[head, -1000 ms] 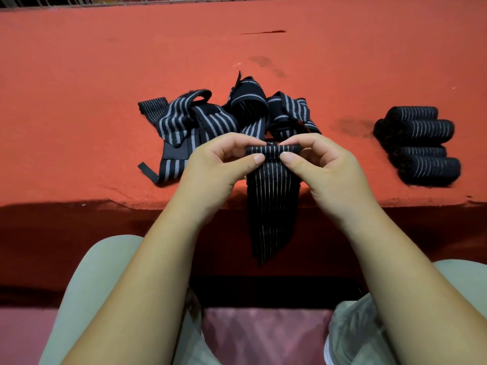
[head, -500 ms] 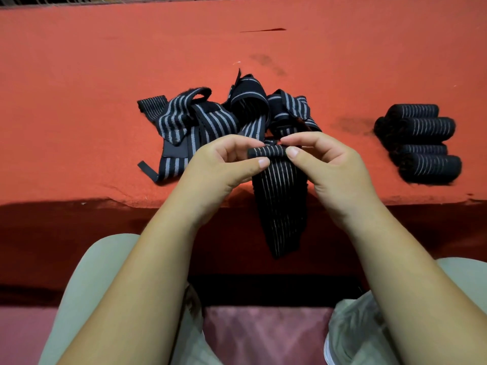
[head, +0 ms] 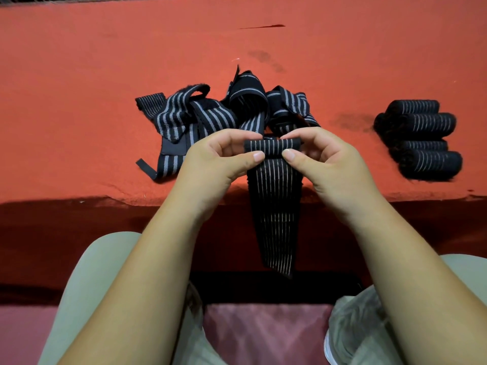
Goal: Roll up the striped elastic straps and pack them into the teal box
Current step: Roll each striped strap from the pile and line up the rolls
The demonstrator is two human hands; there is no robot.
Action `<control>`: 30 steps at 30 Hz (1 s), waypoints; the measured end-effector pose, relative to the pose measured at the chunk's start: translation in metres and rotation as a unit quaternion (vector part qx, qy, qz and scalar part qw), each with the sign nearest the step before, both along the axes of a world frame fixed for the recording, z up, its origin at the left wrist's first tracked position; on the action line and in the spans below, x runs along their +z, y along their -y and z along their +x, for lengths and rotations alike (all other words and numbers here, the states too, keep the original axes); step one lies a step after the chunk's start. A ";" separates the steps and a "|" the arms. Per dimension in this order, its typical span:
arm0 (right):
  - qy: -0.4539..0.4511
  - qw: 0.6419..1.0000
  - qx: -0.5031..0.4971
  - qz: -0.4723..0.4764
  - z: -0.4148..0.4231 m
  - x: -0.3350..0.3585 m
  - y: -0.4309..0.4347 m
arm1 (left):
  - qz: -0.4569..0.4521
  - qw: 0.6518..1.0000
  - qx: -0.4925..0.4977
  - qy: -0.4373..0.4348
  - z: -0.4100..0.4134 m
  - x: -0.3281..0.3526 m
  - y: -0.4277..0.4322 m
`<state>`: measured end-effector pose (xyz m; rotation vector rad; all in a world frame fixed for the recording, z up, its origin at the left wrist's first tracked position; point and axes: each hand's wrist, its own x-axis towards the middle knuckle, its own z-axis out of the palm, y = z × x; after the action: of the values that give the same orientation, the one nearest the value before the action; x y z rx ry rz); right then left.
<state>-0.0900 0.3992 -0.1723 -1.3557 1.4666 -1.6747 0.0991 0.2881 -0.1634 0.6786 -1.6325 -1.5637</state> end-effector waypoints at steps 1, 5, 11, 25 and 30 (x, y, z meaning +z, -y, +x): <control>0.006 1.000 0.004 -0.004 0.000 -0.001 0.000 | 0.002 1.000 -0.001 -0.002 0.000 0.000 0.000; 0.019 1.000 -0.001 -0.009 0.000 -0.001 0.000 | 0.019 1.000 -0.019 -0.010 0.001 0.001 -0.002; 0.019 1.000 -0.007 0.009 0.001 -0.002 0.000 | -0.005 1.000 -0.011 -0.013 0.000 0.002 -0.005; 0.032 0.999 -0.040 0.004 0.001 -0.001 0.000 | 0.045 0.998 -0.029 0.022 0.003 -0.001 -0.001; 0.043 0.999 -0.018 0.006 -0.002 -0.001 0.002 | 0.034 0.999 -0.003 0.008 0.001 0.000 0.000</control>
<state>-0.0918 0.3971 -0.1735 -1.2414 1.4565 -1.7227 0.1002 0.2876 -0.1638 0.7233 -1.6016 -1.6280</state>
